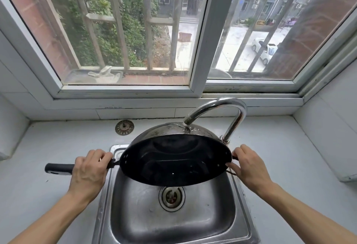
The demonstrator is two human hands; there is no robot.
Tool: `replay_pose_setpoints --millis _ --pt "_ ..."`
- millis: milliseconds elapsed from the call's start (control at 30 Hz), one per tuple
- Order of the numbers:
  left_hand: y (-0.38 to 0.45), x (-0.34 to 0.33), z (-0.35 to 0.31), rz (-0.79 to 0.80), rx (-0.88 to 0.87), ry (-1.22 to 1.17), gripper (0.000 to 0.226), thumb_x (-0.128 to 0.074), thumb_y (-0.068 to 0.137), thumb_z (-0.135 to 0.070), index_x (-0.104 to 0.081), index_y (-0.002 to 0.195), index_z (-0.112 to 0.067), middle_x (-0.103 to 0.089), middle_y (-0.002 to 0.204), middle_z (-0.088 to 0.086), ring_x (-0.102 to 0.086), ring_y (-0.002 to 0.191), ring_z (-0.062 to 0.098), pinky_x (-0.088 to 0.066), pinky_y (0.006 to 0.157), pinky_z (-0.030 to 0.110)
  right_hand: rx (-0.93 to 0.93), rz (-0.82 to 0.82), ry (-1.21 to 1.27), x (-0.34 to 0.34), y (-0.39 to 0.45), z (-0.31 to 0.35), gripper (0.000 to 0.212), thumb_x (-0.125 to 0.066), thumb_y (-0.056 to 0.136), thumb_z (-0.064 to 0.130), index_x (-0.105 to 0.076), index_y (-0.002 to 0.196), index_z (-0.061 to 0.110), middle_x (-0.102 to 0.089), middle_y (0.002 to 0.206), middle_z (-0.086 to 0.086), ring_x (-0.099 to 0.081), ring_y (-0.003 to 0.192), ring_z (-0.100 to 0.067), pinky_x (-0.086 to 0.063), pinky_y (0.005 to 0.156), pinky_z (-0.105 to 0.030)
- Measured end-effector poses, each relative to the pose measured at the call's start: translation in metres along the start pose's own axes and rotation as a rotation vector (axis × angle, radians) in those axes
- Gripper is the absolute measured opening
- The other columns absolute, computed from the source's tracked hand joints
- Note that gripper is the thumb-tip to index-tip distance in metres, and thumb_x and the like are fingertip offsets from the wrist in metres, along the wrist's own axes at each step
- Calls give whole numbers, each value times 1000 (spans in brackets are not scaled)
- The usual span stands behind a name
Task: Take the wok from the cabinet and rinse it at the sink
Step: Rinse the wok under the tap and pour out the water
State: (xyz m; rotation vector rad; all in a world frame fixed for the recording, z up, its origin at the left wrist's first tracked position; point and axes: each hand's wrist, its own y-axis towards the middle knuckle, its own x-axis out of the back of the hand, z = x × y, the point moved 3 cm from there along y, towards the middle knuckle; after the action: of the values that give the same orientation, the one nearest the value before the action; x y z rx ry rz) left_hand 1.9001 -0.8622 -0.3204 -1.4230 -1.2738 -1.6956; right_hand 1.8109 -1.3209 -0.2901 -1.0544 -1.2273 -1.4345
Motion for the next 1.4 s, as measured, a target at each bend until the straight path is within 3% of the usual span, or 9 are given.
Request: replay_pose_setpoints --millis 267,600,767,1400 --pt "23 2 -12 -23 -84 50 17 -52 75 -13 -59 89 -17 -53 84 2 -52 75 30 -26 60 36 -96 -7 69 -3 -25 -16 34 -84 71 28 -53 79 19 -47 77 6 -51 63 -21 -43 55 -31" --pt "50 3 -31 -13 -167 36 21 -60 71 -9 -57 90 -19 -56 86 1 -54 77 30 -28 61 36 -197 12 108 -1 -49 -33 35 -82 75 32 -48 78 23 -45 77 10 -51 65 -16 -45 54 -30" --pt "50 4 -37 37 -161 48 39 -81 62 -1 -59 89 -18 -55 86 3 -52 76 29 -27 61 36 -219 16 114 1 -53 -37 34 -81 75 31 -48 78 21 -45 77 8 -51 65 -19 -46 54 -32" --pt "12 18 2 41 -78 44 41 -82 61 0 -60 90 -19 -53 82 0 -52 73 29 -28 59 36 -156 60 214 -7 -21 4 26 -79 78 25 -54 85 20 -46 85 7 -52 75 -17 -50 65 -35"
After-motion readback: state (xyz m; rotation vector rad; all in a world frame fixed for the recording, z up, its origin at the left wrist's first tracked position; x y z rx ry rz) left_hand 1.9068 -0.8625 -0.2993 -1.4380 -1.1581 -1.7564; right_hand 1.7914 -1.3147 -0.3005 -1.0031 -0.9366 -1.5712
